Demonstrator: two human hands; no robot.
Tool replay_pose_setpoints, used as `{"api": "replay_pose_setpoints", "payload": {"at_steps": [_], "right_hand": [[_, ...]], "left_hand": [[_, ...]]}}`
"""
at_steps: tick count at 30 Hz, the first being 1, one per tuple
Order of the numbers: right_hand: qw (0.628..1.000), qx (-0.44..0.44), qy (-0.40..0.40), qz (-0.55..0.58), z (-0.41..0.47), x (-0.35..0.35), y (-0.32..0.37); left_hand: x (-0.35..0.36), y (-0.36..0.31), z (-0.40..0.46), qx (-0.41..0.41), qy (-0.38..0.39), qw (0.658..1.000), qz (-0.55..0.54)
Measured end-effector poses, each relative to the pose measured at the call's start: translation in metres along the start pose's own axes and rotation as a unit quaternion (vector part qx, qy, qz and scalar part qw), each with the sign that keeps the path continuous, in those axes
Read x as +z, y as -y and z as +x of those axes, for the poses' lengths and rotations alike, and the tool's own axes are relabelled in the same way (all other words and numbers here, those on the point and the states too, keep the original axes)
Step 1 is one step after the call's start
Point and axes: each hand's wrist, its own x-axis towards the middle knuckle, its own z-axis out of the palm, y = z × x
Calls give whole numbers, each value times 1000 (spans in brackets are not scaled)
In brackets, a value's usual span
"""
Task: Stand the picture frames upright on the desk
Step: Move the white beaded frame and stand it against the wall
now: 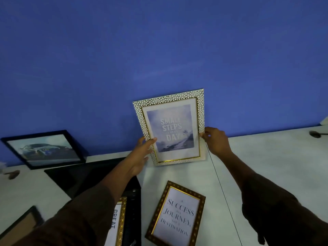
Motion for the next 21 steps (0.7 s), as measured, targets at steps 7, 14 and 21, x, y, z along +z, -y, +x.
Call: {"api": "replay_pose_setpoints", "payload": {"at_steps": [7, 14, 21], "right_hand": [[999, -4, 47, 0, 57, 43, -30], [997, 14, 78, 23, 90, 66, -54], [995, 37, 83, 46, 85, 75, -66]], "left_hand": [[10, 4, 57, -35, -50, 998, 10], [26, 14, 101, -31, -115, 991, 54], [26, 32, 117, -5, -121, 989, 83]]}}
